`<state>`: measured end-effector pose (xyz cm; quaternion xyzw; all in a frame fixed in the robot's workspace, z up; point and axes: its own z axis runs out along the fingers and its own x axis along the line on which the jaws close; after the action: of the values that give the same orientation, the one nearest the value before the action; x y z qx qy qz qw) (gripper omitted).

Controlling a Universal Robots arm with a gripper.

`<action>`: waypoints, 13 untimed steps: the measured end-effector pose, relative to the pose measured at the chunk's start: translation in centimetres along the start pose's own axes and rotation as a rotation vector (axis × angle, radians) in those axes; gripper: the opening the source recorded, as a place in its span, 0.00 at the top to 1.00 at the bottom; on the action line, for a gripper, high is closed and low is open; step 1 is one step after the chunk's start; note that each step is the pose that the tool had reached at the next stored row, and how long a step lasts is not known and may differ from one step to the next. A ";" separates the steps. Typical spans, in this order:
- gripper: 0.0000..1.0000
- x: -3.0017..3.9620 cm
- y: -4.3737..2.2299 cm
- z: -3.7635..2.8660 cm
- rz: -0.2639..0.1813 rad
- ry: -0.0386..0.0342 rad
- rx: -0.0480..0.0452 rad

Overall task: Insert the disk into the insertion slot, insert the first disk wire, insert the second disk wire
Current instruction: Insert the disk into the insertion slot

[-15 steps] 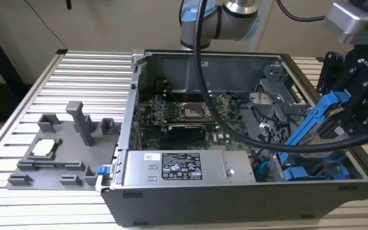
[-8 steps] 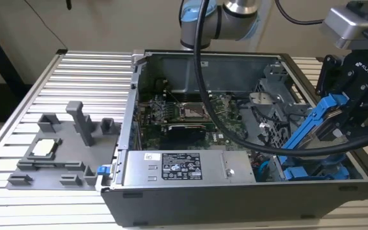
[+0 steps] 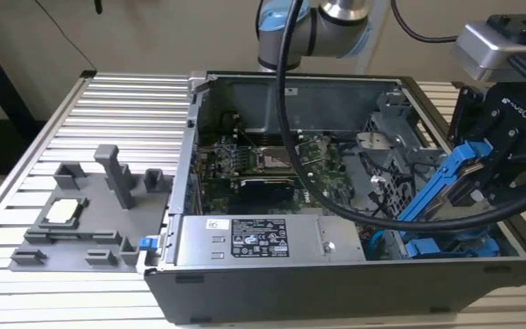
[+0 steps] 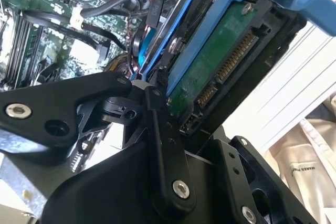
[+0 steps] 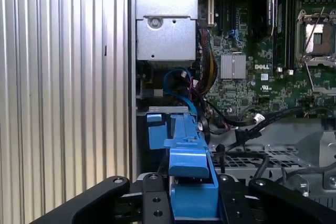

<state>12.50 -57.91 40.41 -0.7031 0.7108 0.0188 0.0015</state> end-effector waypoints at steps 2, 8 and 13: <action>0.67 0.01 -0.01 0.35 0.001 0.0000 0.0000; 0.67 0.04 -0.05 1.44 0.004 0.0000 0.0001; 0.67 0.07 -0.08 2.35 0.006 -0.0003 0.0002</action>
<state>12.52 -57.91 38.05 -0.7011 0.7128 0.0189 0.0016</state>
